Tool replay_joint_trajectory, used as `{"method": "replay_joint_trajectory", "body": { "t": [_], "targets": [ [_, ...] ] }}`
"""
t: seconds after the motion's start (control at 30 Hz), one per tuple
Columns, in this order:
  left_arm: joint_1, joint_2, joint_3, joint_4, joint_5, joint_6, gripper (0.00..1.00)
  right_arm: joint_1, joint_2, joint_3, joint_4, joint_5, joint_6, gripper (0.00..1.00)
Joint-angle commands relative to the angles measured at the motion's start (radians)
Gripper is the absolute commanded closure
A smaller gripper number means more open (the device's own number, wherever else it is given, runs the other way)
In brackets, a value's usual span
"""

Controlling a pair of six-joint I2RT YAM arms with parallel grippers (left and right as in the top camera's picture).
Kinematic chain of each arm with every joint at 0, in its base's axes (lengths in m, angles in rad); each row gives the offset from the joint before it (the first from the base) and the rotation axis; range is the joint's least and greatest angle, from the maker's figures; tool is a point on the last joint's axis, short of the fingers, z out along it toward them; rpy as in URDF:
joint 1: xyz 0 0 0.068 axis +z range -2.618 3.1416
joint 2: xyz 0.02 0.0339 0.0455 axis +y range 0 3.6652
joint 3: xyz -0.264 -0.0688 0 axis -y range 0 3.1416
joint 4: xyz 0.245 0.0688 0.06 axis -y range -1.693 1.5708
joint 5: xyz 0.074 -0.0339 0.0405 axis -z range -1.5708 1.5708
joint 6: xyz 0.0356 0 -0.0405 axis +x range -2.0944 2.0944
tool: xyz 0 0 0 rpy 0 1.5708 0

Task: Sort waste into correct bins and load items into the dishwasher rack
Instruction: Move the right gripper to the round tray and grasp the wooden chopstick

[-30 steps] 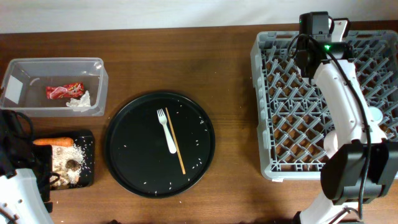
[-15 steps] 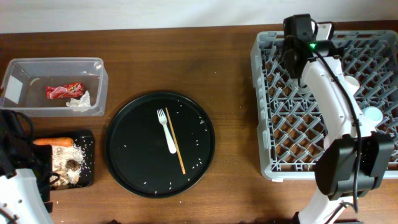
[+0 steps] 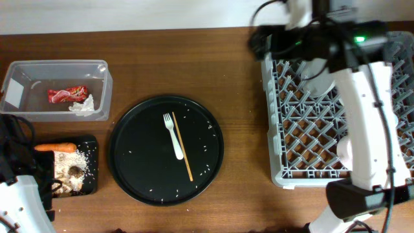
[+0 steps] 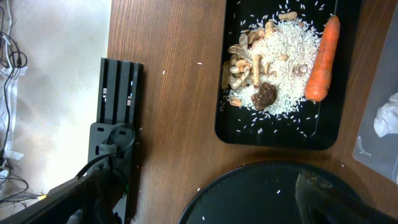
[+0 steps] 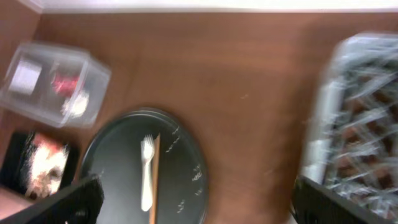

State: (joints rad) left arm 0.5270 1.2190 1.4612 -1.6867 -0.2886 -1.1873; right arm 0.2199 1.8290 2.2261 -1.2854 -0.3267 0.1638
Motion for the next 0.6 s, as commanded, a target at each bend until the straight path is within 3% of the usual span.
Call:
{"method": "replay_joint_trajectory", "body": {
  "t": [0.0, 0.2, 0.43, 0.57],
  "targets": [
    [0.006, -0.011, -0.005, -0.002, -0.003, -0.012, 0.01, 0.133, 0.058, -0.003, -0.055, 0.045, -0.013, 0.04],
    [0.006, -0.011, -0.005, -0.002, -0.003, -0.012, 0.01, 0.33, 0.199, -0.003, -0.088, 0.233, 0.114, 0.01],
    [0.006, -0.011, -0.005, -0.002, -0.003, -0.012, 0.01, 0.463, 0.41, -0.003, -0.1, 0.235, 0.177, 0.01],
    [0.006, -0.011, -0.005, -0.002, -0.003, -0.012, 0.01, 0.504, 0.509, -0.003, -0.098, 0.235, 0.217, 0.2]
  ]
}}
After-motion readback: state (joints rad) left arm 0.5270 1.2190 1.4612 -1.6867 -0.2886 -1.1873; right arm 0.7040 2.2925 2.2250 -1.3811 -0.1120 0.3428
